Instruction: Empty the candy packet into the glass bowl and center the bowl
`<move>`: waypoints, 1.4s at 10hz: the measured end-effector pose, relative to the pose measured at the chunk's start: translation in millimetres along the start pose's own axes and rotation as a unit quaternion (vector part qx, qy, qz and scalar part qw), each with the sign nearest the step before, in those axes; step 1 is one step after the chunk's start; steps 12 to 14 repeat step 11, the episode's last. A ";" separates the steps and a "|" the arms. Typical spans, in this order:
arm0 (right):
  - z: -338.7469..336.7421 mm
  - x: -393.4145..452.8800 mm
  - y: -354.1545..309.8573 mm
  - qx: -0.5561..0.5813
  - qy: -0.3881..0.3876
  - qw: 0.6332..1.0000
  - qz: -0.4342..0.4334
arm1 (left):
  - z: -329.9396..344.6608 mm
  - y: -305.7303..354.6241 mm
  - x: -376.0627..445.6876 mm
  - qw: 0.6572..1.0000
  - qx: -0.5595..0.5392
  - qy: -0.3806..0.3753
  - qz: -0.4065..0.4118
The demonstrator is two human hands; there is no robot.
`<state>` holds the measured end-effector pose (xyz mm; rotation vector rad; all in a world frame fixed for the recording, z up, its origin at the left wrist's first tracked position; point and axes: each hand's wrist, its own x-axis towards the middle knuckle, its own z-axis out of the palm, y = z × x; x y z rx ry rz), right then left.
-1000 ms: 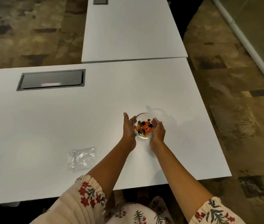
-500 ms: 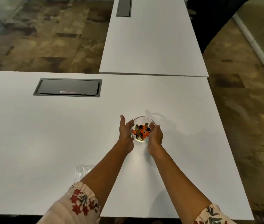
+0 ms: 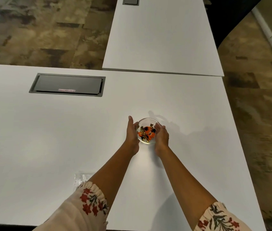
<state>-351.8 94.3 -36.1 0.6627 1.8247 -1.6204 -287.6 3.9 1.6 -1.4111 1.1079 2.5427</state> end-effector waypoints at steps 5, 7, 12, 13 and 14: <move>-3.4 2.2 7.4 -0.002 -0.010 1.000 -0.013 | -1.3 -8.7 4.4 0.999 0.036 0.006 0.012; -3.7 1.2 11.4 -0.059 -0.013 0.996 -0.063 | -5.6 -12.2 2.2 0.997 0.073 0.012 0.025; -36.8 -18.0 15.1 -0.295 0.068 0.910 -0.284 | -26.5 -12.1 -19.2 0.765 0.574 0.160 0.245; -36.8 -18.0 15.1 -0.295 0.068 0.910 -0.284 | -26.5 -12.1 -19.2 0.765 0.574 0.160 0.245; -36.8 -18.0 15.1 -0.295 0.068 0.910 -0.284 | -26.5 -12.1 -19.2 0.765 0.574 0.160 0.245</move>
